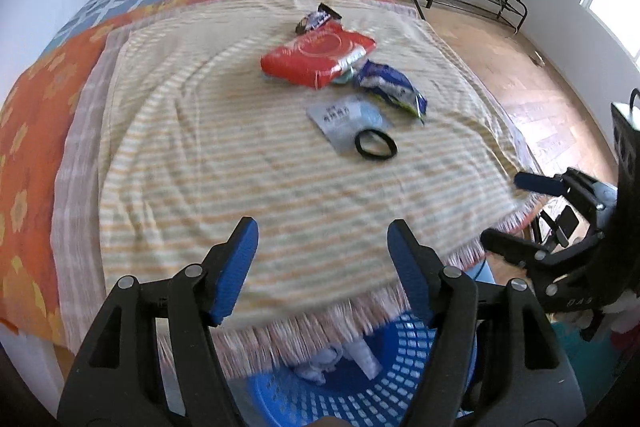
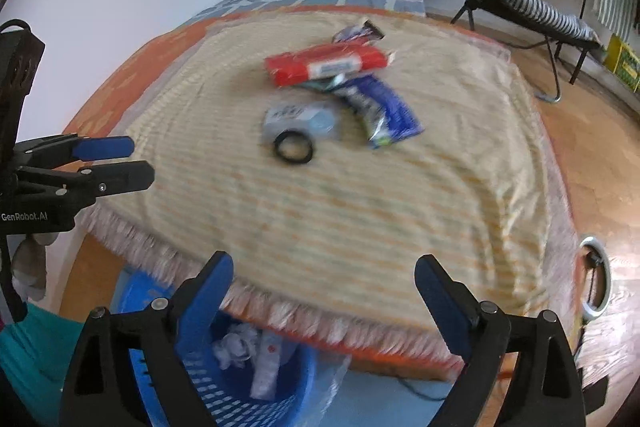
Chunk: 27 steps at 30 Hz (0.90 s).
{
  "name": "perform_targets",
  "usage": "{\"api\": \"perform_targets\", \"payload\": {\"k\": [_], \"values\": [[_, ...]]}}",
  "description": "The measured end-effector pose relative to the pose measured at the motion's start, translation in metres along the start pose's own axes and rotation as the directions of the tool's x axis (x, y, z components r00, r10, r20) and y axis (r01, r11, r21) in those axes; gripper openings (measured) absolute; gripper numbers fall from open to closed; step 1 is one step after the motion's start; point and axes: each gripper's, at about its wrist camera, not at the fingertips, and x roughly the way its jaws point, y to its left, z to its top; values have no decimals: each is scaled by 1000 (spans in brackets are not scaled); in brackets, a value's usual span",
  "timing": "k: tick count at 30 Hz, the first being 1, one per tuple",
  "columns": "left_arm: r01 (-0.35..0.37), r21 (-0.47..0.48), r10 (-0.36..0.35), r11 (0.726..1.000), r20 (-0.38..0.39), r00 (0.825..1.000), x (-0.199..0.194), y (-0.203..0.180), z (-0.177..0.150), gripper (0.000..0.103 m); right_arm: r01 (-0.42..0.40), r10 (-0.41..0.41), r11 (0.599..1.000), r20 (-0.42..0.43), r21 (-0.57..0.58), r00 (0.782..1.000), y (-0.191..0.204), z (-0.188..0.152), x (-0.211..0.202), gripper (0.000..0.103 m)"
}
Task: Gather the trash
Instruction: 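Move both open tools back over the bed toward the blue snack wrapper, then grasp the blue snack wrapper with the right tool while the left tool grasps the black hair tie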
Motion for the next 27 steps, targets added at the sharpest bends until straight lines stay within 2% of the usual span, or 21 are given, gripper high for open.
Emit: {"api": "perform_targets", "payload": {"k": [3, 8, 10, 14, 16, 21, 24, 27], "values": [[-3, 8, 3, 1000, 9, 1000, 7, -2, 11, 69, -11, 11, 1000, 10, 26, 1000, -18, 17, 3, 94], [49, -22, -50, 999, -21, 999, 30, -9, 23, 68, -56, 54, 995, 25, 84, 998, -47, 51, 18, 94], [63, -31, -64, 998, -33, 997, 38, -13, 27, 55, -56, 55, 995, 23, 82, 998, -52, 63, 25, 94], [90, -47, -92, 995, -49, 995, 54, -22, 36, 43, -72, 71, 995, 13, 69, 997, -58, 83, 43, 94], [97, -51, -100, 994, -62, 993, 63, -26, 39, 31, -80, 80, 995, 1, 62, 997, -59, 91, 53, 94], [87, -44, -90, 995, -76, 993, 82, -33, 47, 30, -88, 89, 994, -12, 71, 996, -63, 106, 73, 94], [66, -37, -69, 997, -86, 994, 93, -35, 52, 25, -84, 86, 994, -18, 64, 996, -63, 113, 83, 93], [49, -38, -52, 998, -92, 994, 103, -33, 56, 25, -89, 91, 994, -25, 66, 996, -64, 117, 93, 93]]}}
